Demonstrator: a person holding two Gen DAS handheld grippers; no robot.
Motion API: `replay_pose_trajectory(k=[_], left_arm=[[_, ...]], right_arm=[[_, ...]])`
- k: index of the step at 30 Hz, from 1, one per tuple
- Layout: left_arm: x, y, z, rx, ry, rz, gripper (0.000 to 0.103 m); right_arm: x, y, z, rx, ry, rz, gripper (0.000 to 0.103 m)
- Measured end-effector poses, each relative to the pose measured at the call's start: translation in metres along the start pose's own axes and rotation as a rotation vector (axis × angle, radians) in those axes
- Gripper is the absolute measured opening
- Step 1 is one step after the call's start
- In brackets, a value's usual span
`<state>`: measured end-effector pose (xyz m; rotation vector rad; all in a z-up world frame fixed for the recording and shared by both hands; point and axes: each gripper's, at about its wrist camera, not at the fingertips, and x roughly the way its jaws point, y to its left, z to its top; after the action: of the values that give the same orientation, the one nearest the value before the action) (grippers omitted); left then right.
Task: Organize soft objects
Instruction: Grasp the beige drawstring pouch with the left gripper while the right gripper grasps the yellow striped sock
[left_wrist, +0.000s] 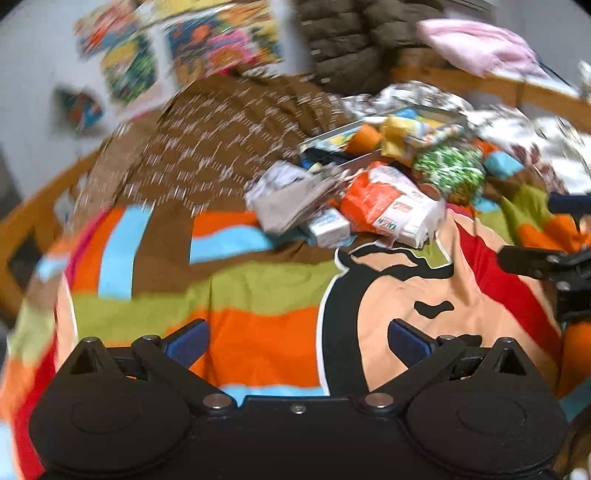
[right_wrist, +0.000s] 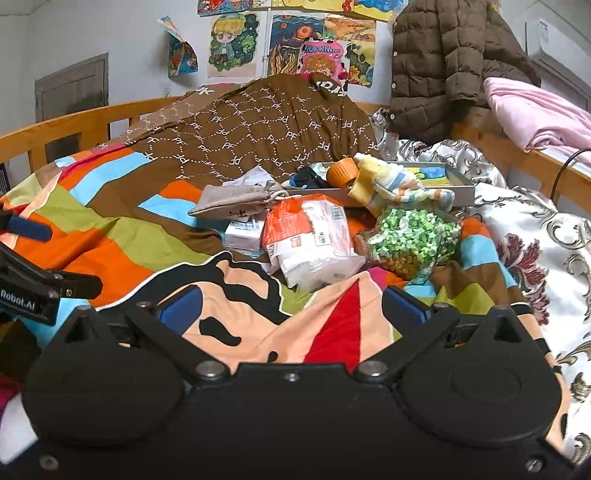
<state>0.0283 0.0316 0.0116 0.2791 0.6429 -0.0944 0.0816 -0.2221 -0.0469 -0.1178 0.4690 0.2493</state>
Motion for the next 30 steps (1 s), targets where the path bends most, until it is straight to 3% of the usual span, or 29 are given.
replay_pose_trajectory(k=[4,10,18,24,30], left_arm=[[0.003,0.002,0.02,0.104,-0.02,-0.002,0.102],[0.017,0.014,0.047,0.166,-0.019,0.033,0.102],[0.056,0.017,0.068,0.306,0.068,0.027,0.102],[0.092,0.019,0.087,0.306,0.046,-0.008,0.102],[0.123,0.028,0.112,0.223,0.038,-0.056,0.102]], right_arm=[[0.007,-0.001,0.001,0.032,-0.001,0.024,0.102],[0.03,0.002,0.011,0.015,-0.063,0.023,0.102],[0.078,0.01,0.025,-0.023,-0.142,0.002,0.102],[0.117,0.003,0.038,-0.005,-0.174,-0.025,0.102],[0.134,-0.018,0.034,0.057,-0.18,-0.066,0.102]])
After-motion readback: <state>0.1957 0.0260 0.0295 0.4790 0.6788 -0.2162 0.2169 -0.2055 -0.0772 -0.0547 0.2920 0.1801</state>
